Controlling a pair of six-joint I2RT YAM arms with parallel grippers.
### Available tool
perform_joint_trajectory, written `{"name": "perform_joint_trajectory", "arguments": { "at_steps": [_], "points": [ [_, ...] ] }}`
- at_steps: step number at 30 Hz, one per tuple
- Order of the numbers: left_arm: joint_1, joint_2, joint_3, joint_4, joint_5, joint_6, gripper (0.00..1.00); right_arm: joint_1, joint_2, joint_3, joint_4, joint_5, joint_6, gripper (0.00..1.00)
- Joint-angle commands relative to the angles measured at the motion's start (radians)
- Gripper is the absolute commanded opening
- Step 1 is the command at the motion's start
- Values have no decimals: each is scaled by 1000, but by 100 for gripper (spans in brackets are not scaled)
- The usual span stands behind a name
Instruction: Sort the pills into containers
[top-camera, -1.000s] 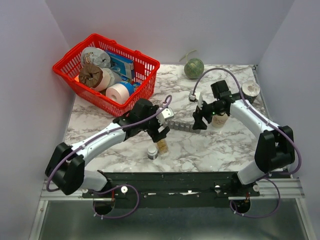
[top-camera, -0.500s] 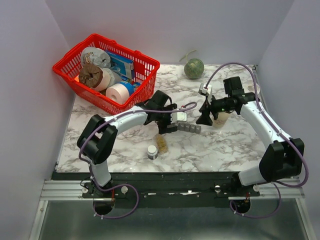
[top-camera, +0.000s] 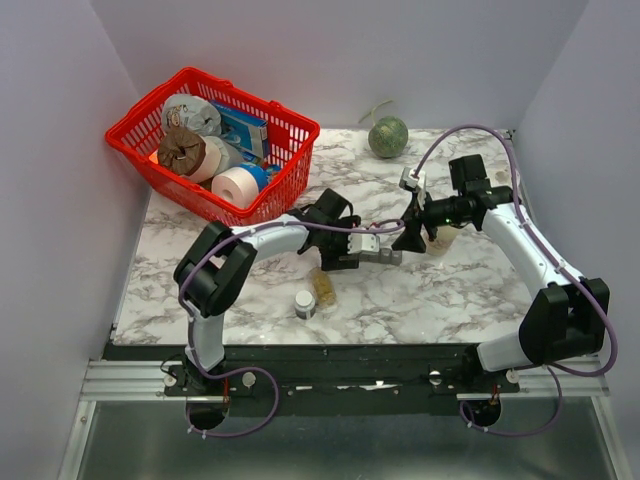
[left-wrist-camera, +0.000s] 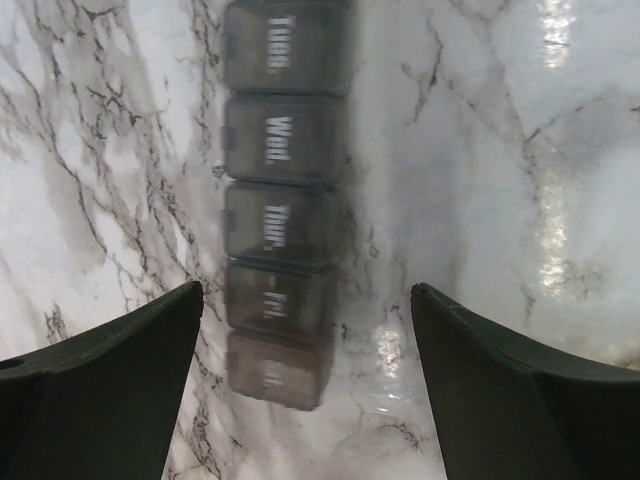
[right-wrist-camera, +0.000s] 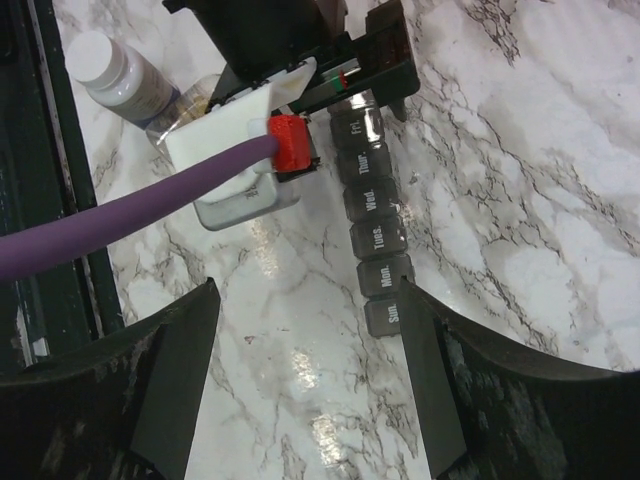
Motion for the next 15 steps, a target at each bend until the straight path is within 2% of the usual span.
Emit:
{"name": "perform_joint_trajectory", "arguments": {
  "at_steps": [1,8,15],
  "points": [
    [-4,37,44,8,-9,24,91,-9,-19,-16,-17,-56,-2,80],
    [-4,68,80,-27,-5,12,88,-12,-16,-20,-15,-55,-3,80],
    [-13,82,100,-69,-21,6,79,-14,-24,-23,-17,-61,-8,80]
  ]
}}
